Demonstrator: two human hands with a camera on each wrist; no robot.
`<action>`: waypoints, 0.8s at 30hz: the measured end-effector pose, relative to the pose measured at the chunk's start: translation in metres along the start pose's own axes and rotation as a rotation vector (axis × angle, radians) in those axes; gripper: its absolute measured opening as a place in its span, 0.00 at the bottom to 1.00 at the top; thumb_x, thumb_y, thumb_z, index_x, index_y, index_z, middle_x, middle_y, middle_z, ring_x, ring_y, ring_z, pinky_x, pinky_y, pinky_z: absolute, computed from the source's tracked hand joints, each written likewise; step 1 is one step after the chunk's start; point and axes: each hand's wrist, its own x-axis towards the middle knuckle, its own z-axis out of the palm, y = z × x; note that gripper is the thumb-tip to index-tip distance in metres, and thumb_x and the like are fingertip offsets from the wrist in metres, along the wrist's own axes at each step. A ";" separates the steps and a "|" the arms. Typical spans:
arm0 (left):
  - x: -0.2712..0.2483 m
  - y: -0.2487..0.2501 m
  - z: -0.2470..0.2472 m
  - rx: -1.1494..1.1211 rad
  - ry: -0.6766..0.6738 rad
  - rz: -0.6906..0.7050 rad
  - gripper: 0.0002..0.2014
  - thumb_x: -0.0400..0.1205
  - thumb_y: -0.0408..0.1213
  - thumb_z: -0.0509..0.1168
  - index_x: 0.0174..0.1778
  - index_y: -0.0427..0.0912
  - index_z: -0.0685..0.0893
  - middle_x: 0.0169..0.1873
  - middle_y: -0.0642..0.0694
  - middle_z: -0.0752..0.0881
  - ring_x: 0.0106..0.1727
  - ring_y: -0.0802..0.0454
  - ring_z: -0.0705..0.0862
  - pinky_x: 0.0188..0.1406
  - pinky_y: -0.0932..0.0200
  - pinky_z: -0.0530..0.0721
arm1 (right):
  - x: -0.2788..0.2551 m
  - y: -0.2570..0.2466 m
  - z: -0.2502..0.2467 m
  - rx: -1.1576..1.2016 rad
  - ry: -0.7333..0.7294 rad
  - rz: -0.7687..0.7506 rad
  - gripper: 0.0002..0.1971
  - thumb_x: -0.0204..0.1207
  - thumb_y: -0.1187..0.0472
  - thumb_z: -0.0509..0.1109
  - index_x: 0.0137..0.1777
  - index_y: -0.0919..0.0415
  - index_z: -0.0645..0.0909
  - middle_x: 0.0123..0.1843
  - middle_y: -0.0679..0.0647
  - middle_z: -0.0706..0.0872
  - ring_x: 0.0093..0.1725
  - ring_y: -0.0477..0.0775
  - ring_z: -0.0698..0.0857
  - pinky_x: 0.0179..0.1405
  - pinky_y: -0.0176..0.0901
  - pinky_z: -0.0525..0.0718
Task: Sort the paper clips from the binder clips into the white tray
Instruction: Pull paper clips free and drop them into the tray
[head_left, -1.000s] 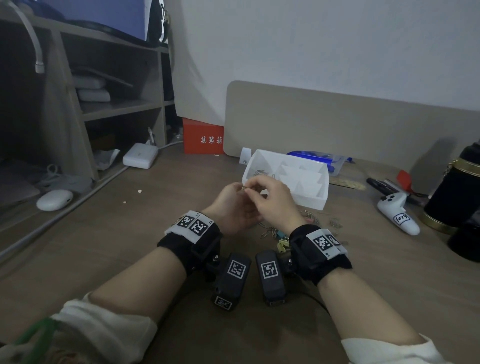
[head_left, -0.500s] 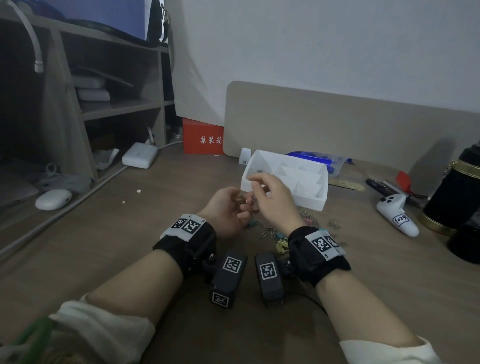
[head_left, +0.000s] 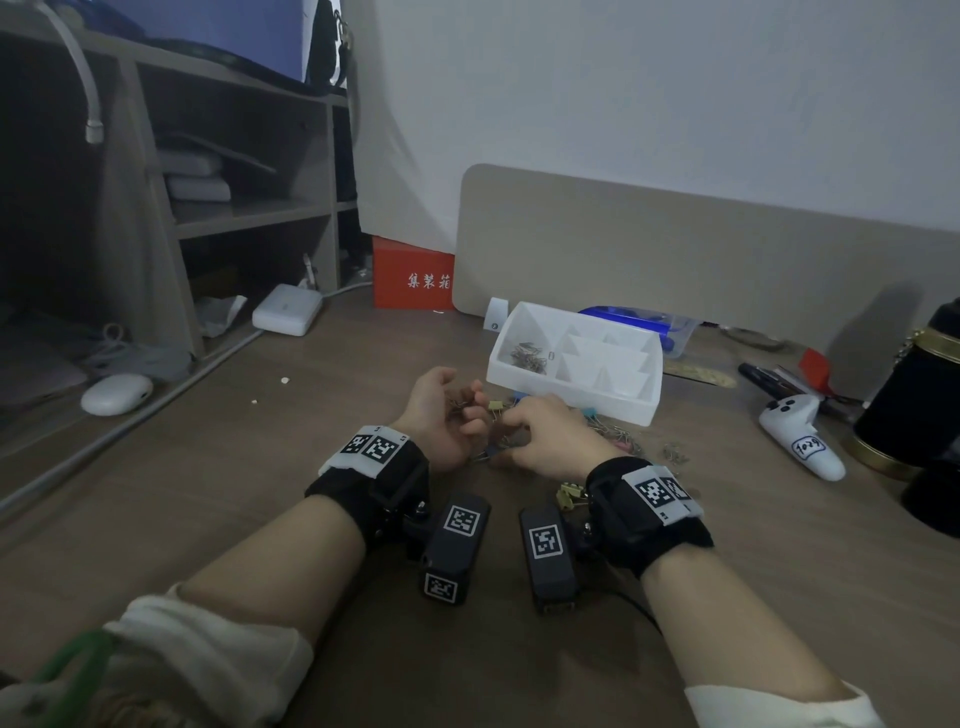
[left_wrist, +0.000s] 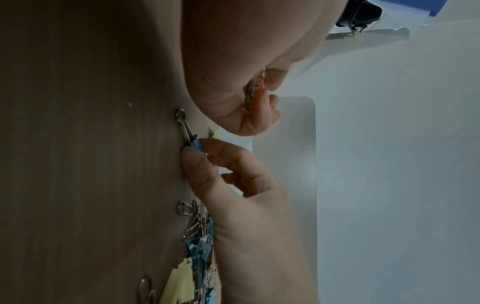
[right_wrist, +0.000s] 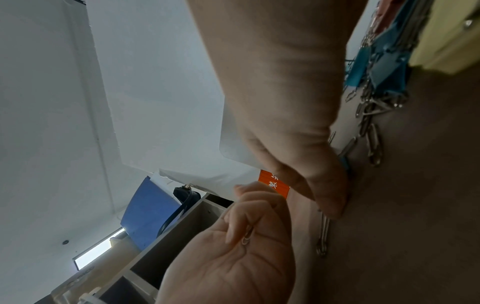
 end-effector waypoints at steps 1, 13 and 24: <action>0.000 0.000 0.000 0.000 0.003 0.005 0.18 0.84 0.46 0.54 0.34 0.38 0.75 0.24 0.47 0.73 0.14 0.56 0.66 0.11 0.73 0.58 | 0.000 0.000 0.000 -0.004 0.008 -0.005 0.08 0.66 0.41 0.76 0.40 0.40 0.83 0.51 0.47 0.82 0.59 0.55 0.76 0.60 0.58 0.76; 0.007 0.002 -0.003 0.037 0.031 0.167 0.14 0.83 0.38 0.53 0.33 0.41 0.76 0.17 0.51 0.72 0.12 0.58 0.63 0.09 0.71 0.57 | -0.001 0.007 -0.003 -0.026 0.425 0.322 0.15 0.76 0.40 0.67 0.43 0.51 0.84 0.47 0.48 0.87 0.52 0.55 0.84 0.57 0.53 0.80; 0.004 0.000 -0.002 0.105 0.015 0.149 0.12 0.84 0.36 0.52 0.41 0.38 0.79 0.25 0.50 0.72 0.12 0.59 0.63 0.09 0.71 0.56 | -0.006 0.006 -0.009 -0.124 0.352 0.299 0.12 0.78 0.50 0.66 0.56 0.54 0.82 0.55 0.52 0.83 0.59 0.57 0.79 0.58 0.52 0.78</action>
